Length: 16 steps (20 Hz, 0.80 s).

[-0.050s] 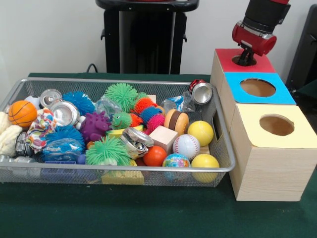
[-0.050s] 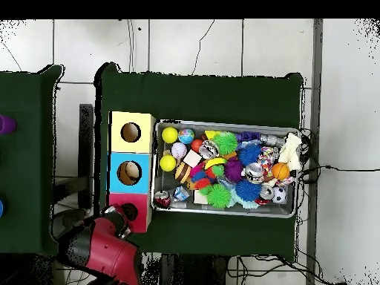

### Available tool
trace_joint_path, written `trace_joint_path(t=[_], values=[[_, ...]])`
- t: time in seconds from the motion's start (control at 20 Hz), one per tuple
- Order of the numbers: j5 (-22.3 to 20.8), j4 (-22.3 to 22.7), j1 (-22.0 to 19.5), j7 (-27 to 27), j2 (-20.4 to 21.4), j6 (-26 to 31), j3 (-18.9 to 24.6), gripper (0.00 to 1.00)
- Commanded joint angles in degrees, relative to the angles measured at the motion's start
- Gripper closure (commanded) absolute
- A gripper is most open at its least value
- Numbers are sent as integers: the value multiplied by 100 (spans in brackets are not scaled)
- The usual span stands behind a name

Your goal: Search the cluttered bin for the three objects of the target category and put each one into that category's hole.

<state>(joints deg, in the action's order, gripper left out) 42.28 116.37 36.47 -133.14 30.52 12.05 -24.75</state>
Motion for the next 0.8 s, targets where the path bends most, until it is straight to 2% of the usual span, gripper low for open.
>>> trace_joint_path(t=[0.05, 0.35, 0.7, 0.8], values=[[242, 67, -99, -1483, -43, 79, 427, 100], [204, 17, -71, -1474, 29, 226, 279, 100], [-150, -580, 223, -1696, 246, 1595, -624, 100], [-213, -718, 225, -1729, 295, 1911, -757, 100]])
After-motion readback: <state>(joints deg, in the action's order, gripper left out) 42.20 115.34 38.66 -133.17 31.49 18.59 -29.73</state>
